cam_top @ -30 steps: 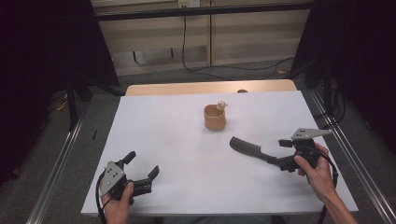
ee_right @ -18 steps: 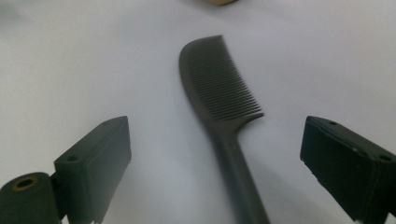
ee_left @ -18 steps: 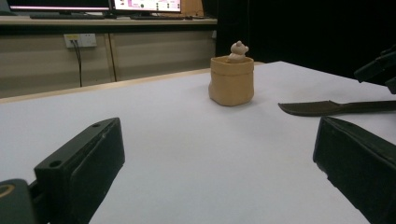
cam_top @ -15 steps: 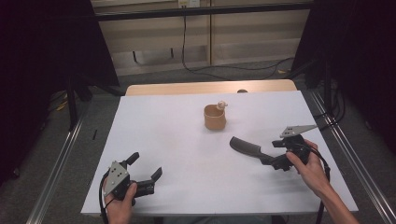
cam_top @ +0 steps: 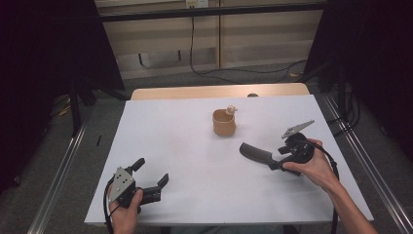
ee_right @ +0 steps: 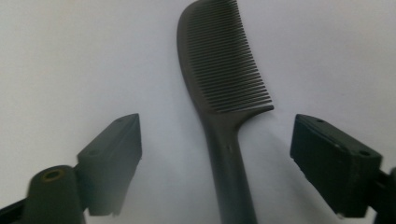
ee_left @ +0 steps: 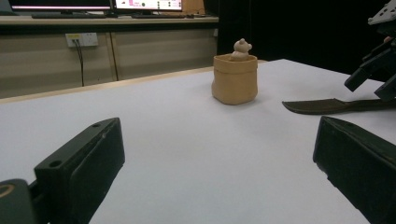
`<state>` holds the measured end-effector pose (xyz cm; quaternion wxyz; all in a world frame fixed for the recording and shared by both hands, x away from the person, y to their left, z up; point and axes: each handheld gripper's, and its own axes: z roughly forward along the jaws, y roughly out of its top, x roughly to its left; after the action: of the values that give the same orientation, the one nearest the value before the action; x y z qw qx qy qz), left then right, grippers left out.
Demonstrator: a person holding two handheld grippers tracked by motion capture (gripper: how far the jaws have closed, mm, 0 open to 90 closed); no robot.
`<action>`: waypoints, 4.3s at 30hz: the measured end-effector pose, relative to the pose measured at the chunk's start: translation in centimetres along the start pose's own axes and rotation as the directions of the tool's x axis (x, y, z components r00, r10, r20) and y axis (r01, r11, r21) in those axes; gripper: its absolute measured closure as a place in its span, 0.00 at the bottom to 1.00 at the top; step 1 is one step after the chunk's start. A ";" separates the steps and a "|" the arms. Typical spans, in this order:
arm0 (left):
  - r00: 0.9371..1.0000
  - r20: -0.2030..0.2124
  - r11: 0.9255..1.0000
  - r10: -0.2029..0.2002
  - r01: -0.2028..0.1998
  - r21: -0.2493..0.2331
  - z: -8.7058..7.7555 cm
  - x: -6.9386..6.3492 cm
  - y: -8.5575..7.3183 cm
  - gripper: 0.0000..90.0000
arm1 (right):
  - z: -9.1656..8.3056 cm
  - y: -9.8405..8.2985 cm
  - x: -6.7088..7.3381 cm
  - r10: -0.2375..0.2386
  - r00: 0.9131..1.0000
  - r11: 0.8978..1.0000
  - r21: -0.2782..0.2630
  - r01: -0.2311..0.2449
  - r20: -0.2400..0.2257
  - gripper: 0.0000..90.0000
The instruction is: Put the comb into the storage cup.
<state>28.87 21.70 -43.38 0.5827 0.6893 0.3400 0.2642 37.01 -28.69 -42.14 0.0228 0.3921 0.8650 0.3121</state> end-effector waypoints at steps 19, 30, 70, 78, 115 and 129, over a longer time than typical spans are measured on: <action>1.000 0.007 1.000 0.003 -0.003 0.003 0.2 0.0 0.0 0.02 | 0.7 1.3 -0.1 -0.058 0.998 0.982 0.183 0.052 0.027 0.48; 1.000 0.013 1.000 0.002 -0.002 0.003 0.2 0.0 0.0 0.02 | 1.5 2.0 0.1 -0.092 0.995 0.959 0.271 0.079 0.034 0.56; 1.000 0.012 1.000 0.016 -0.016 0.015 0.3 0.0 0.0 0.02 | 2.8 3.6 0.9 -0.202 0.977 0.888 0.433 0.155 0.063 0.79; 1.000 0.010 1.000 0.009 -0.009 0.014 0.4 0.1 -0.1 0.02 | 2.6 3.5 0.8 -0.204 0.977 0.894 0.417 0.162 0.058 0.81; 1.000 0.001 1.000 -0.004 0.004 -0.005 0.0 0.2 0.0 0.02 | -0.5 1.7 0.9 -0.075 0.993 0.988 0.142 0.061 0.094 0.81; 1.000 -0.001 1.000 -0.004 0.004 -0.013 0.0 0.4 0.0 0.02 | -1.2 0.7 0.6 -0.013 0.997 0.999 -0.048 0.017 0.076 0.81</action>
<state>29.08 21.99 -43.36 0.5875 0.6846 0.3401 0.2655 36.69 -28.53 -40.62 0.0673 0.3966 0.8586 0.3179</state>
